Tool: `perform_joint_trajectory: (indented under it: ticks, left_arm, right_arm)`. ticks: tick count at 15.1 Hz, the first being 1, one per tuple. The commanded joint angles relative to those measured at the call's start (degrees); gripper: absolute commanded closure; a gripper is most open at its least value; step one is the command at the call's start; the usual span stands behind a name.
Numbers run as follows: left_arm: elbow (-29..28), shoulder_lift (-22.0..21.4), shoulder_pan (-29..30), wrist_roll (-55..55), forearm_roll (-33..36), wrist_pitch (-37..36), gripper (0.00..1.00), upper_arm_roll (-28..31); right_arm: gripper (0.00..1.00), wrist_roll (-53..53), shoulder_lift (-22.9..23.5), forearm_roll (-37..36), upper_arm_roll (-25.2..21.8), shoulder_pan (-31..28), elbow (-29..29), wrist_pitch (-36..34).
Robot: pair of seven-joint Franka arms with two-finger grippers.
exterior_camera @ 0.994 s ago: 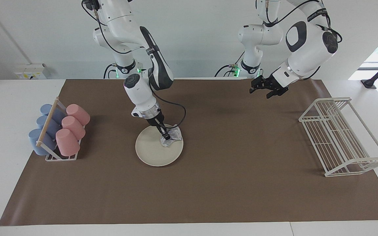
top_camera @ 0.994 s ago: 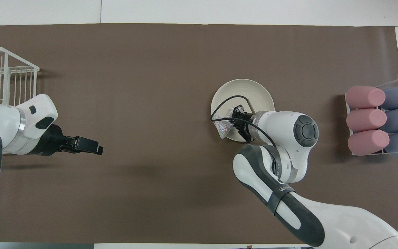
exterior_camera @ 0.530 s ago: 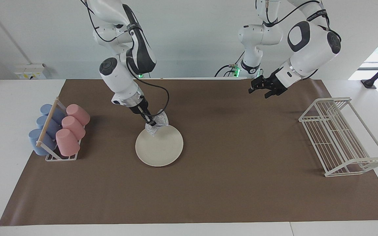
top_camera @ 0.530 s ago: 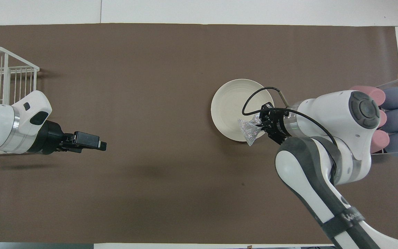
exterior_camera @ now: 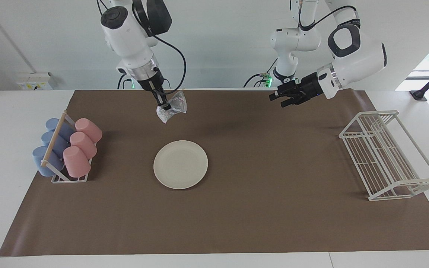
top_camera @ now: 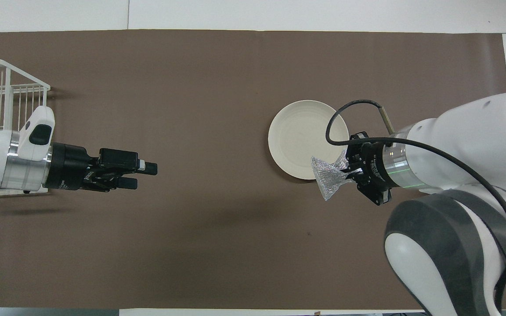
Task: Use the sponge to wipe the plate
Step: 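Lift the cloth off the plate toward the left gripper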
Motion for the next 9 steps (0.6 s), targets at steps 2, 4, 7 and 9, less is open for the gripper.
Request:
perform_joint_trajectory:
  ticks: [2,4,7,9]
  left_arm:
    - [-0.9,1.2,-1.5,-3.4,-10.7,4.1,0.0,-0.6]
    - [-1.0,1.8,-2.8,-4.9,-15.7,5.6,0.0,-0.6]
    - [-1.7,2.1,-6.9,-6.3,-20.9,9.7,0.0,-0.6]
    - [-1.3,3.6,-8.6,-6.3,-22.9,10.2,0.0,-0.7]
  right_arm:
    - [1.0,15.6,1.4,-3.9,0.5,6.8,3.0,1.1]
    - [1.0,19.8,1.7,-3.6,0.6,10.3,3.7,2.6]
    - [1.0,28.5,6.1,-5.4,0.6,16.7,8.9,2.7]
    - [1.0,30.7,7.5,-8.4,0.6,18.4,10.6,1.9]
